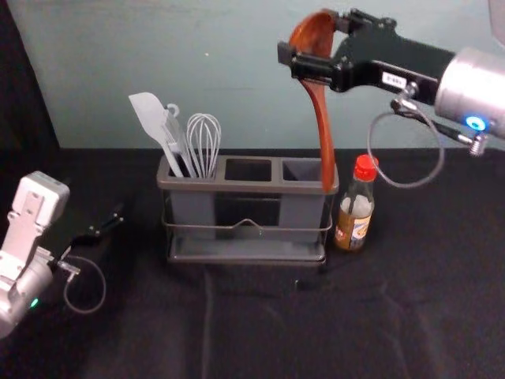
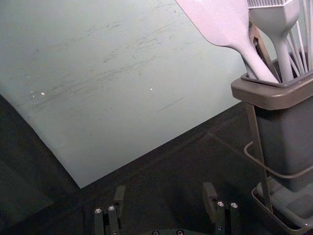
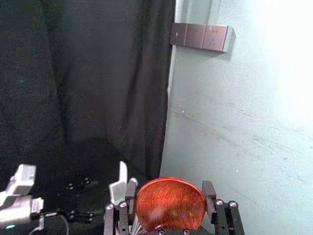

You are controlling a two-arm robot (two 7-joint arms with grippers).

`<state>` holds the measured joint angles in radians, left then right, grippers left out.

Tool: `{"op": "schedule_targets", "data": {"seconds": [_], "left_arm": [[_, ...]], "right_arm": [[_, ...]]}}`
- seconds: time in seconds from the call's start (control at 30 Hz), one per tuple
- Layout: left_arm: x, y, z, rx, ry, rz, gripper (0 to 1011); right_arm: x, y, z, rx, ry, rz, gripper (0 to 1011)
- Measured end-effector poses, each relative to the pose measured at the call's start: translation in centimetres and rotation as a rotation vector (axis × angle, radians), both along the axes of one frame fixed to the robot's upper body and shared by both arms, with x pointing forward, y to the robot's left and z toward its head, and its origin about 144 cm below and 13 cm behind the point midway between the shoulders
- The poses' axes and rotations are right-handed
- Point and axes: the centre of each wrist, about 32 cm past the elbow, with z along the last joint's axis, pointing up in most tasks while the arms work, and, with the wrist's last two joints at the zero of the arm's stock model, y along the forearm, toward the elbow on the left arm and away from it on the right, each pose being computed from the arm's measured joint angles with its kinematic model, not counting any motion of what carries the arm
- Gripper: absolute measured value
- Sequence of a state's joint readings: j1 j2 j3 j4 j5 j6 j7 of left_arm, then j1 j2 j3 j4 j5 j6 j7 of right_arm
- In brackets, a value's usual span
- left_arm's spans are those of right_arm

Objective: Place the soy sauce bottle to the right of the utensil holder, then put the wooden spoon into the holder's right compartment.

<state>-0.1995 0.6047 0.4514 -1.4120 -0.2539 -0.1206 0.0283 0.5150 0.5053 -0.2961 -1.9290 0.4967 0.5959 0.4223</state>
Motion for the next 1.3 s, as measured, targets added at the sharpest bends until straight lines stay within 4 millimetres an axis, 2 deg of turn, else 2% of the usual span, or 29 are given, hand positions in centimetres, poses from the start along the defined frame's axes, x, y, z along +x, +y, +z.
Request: {"op": "schedule_targets", "data": {"seconds": [0.27, 0.57, 0.9, 1.3], "left_arm": [[0.0, 0.0, 0.0, 0.000, 0.000, 0.000, 1011], [0.0, 0.0, 0.0, 0.000, 0.000, 0.000, 1011], [0.0, 0.0, 0.0, 0.000, 0.000, 0.000, 1011], [0.0, 0.0, 0.0, 0.000, 0.000, 0.000, 1011]], "right_arm": [[3.6, 0.6, 0.5, -0.003, 0.041, -0.031, 830], [6.4, 1.5, 0.3, -0.038, 0.079, -0.040, 830], [8.7, 2.1, 0.0, -0.065, 0.112, -0.040, 830], [9.7, 2.6, -0.2, -0.075, 0.127, -0.042, 830]]}}
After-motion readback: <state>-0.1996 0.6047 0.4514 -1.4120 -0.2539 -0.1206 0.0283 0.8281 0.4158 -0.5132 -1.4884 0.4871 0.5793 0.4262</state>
